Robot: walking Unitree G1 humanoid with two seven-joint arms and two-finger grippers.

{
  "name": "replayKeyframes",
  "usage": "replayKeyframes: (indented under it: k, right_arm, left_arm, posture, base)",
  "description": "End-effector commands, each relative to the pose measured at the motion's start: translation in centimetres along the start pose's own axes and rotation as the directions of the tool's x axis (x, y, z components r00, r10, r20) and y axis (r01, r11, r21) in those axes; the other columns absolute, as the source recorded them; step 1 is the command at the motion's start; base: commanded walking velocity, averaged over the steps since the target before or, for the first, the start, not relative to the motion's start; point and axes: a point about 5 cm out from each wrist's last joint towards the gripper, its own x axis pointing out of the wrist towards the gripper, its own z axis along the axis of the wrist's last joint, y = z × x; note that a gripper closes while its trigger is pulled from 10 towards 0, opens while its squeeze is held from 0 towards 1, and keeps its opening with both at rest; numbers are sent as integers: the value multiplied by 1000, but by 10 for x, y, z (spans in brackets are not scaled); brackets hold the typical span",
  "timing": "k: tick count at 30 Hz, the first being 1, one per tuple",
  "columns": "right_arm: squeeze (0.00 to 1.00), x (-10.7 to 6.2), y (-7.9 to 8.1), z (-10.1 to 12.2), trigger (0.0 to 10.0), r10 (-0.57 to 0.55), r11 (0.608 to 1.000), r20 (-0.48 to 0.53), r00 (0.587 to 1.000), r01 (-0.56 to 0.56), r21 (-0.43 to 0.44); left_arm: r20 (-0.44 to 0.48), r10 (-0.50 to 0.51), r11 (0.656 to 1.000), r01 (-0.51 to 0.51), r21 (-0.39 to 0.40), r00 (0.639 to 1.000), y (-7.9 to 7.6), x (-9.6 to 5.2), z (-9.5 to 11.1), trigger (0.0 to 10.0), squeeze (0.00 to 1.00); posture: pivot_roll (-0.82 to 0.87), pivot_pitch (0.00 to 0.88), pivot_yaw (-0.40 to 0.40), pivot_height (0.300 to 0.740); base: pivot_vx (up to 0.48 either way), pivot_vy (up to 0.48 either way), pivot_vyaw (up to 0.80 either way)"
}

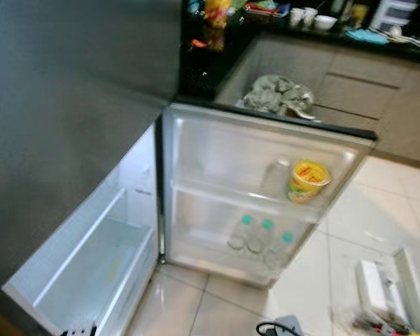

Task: Restocking fridge

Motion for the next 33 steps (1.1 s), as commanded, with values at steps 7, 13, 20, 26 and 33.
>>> replayKeyframes:
  k: [7, 13, 20, 26, 33]
  right_arm:
    - [0, -2, -4, -7, 10000, -10, 1000, -15, 1000, 10, -6]
    - [0, -1, -10, 1, 10000, -25, 1000, 14, 1000, 25, 2]
    - [0, 3, -27, 58, 10000, -1, 1000, 243, 970, 6, -20]
    - [0, -3, -19, 109, 10000, 238, 971, 437, 867, -227, -78]
    - [0, -14, -16, 146, 10000, 439, 893, 539, 719, -418, -169]
  left_arm:
    - [25, -1, 1000, 1, 12, 1000, 3, -1, 6, 10000, 0]
    - [27, 7, 1000, -8, 7, 1000, 2, 0, 6, 10000, 0]
    - [33, 5, 1000, -5, 7, 999, 2, 0, 8, 10000, 0]
    - [37, 6, 1000, -7, 10, 999, 2, 0, 9, 10000, 0]
    - [75, -17, 997, 12, 71, 997, -1, 1, 18, 10000, 0]
  posture:
    - [-68, 67, -28, 740]
    - [-71, 68, -29, 740]
    - [-74, 69, -30, 740]
    - [-74, 70, -29, 740]
    - [-72, 74, -32, 740]
  base:
    - [0, -414, 0]
    - [84, -130, 0]
    - [0, 0, 0]
    - [0, 0, 0]
    - [0, 0, 0]
